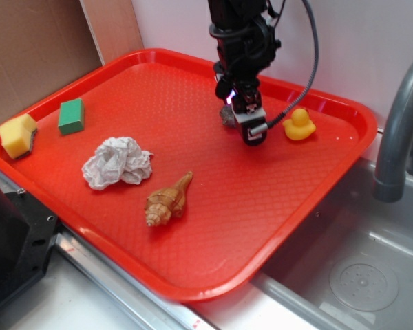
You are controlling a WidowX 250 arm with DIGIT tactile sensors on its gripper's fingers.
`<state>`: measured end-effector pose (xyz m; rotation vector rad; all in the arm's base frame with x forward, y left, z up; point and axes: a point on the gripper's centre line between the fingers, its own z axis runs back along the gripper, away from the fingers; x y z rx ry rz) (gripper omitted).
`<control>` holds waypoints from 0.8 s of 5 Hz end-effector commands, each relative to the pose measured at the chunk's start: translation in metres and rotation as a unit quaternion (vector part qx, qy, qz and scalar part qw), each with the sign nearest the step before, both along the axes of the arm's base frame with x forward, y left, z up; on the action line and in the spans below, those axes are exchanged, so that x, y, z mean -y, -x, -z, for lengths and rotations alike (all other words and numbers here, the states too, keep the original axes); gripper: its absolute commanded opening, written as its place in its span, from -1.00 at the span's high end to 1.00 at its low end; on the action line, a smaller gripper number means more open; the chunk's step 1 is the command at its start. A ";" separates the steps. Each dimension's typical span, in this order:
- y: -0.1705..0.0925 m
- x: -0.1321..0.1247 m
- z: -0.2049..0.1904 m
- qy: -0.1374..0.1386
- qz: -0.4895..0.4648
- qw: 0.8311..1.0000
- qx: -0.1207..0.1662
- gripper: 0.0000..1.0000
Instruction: Grab the rock.
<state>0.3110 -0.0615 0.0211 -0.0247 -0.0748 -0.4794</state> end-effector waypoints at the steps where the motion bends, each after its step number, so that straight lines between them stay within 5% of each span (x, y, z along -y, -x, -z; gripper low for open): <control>1: 0.014 -0.006 -0.061 0.013 -0.057 0.996 0.063 1.00; 2: 0.044 -0.021 -0.110 0.007 -0.103 0.992 0.067 1.00; 3: 0.074 -0.044 -0.145 -0.010 -0.207 0.978 -0.013 1.00; 4: 0.094 -0.084 -0.160 -0.026 -0.326 0.945 -0.022 1.00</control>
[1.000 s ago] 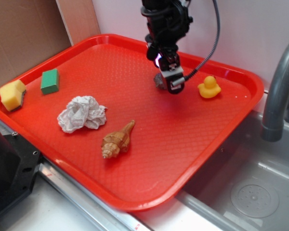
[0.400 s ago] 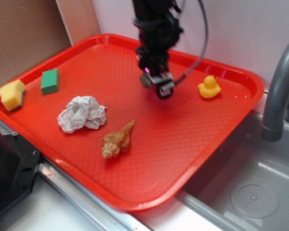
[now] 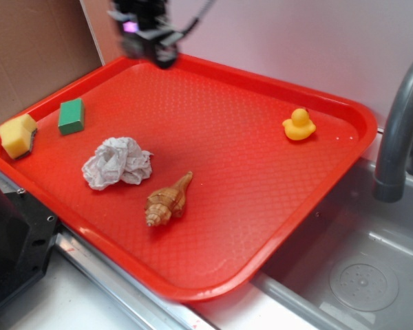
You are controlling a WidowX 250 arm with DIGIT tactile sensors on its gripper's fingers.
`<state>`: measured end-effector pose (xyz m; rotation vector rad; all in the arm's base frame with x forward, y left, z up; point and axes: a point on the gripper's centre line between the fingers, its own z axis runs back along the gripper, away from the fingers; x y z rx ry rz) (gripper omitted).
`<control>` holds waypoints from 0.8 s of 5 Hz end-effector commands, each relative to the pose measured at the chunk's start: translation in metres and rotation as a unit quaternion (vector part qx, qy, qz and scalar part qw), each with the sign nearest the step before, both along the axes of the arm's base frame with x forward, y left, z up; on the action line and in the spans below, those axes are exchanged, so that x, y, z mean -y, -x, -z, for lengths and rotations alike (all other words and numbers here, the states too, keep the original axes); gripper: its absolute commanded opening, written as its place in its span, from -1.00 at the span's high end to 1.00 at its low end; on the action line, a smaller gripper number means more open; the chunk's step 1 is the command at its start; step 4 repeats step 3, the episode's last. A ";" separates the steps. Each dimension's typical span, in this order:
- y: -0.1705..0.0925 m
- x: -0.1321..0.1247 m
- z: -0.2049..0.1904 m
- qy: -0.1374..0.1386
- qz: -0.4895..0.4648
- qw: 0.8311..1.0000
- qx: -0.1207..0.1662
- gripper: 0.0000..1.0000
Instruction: Grab the rock.
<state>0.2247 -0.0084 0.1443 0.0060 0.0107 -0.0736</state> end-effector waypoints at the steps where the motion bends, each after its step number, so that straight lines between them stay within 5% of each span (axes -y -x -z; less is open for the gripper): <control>1: 0.009 -0.054 -0.052 -0.018 -0.173 0.984 0.043 1.00; 2: 0.007 -0.046 -0.066 -0.016 -0.162 0.984 0.069 1.00; 4: 0.007 -0.042 -0.063 -0.013 -0.149 0.986 0.067 1.00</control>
